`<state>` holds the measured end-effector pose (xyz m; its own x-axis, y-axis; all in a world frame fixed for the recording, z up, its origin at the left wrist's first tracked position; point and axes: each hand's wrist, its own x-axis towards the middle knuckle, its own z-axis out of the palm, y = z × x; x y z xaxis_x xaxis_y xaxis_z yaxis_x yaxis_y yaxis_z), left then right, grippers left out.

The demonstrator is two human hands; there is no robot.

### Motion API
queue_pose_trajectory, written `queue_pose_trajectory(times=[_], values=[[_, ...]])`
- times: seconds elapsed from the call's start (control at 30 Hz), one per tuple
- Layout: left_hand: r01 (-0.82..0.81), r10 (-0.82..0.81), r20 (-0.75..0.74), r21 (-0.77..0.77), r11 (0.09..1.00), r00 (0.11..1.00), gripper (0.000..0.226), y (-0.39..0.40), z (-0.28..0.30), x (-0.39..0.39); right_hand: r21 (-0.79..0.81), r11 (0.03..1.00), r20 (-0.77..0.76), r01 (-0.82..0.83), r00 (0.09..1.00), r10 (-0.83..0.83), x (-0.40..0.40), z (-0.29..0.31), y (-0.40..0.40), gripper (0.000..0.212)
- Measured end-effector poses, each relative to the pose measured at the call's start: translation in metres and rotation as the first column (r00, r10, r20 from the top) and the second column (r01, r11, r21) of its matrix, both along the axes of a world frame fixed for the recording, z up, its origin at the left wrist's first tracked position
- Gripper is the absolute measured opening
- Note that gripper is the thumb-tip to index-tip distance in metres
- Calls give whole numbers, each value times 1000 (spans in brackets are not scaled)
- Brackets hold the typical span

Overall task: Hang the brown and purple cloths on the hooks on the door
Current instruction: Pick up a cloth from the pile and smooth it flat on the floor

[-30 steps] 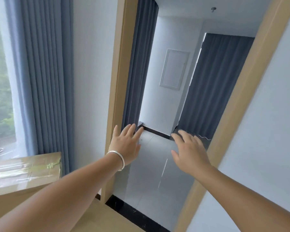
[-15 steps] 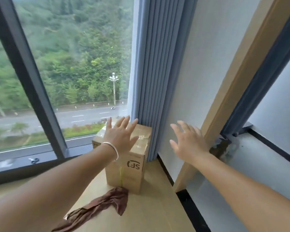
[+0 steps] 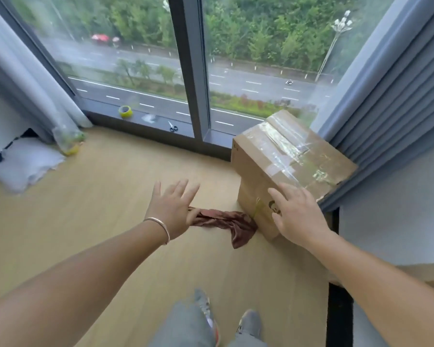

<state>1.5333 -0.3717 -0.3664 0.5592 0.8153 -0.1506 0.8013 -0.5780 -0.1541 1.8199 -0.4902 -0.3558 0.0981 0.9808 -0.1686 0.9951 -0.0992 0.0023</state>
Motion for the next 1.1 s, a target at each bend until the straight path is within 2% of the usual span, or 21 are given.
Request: queue_pose_trajectory(times=[0.1,0.4,0.53,0.67,0.8,0.97,1.1], values=[[-63,63,0,-86,994,998,67,-1,-40,-2,-98,992,13,-79,997,80,-2,-39,14,64],[-193,167,-102,-370,909,981,65,3,-172,-36,-350,926,25,-142,987,161,-20,-153,70,62],[-76,39,-90,-458,886,995,63,14,-232,-31,-461,871,88,-168,969,233,-18,-214,87,60],[81,-110,-28,-506,859,994,62,17,-310,-6,-579,788,141,-212,925,353,-9,-299,99,63],[78,-91,5,-565,822,996,65,4,-405,32,-632,742,144,-223,907,395,-1,-394,108,64],[61,-55,29,-620,782,998,67,-11,-540,83,-586,753,136,-299,880,455,20,-524,127,63],[58,-10,78,-636,769,997,67,-20,-660,124,-587,721,130,-369,836,533,41,-637,137,64]])
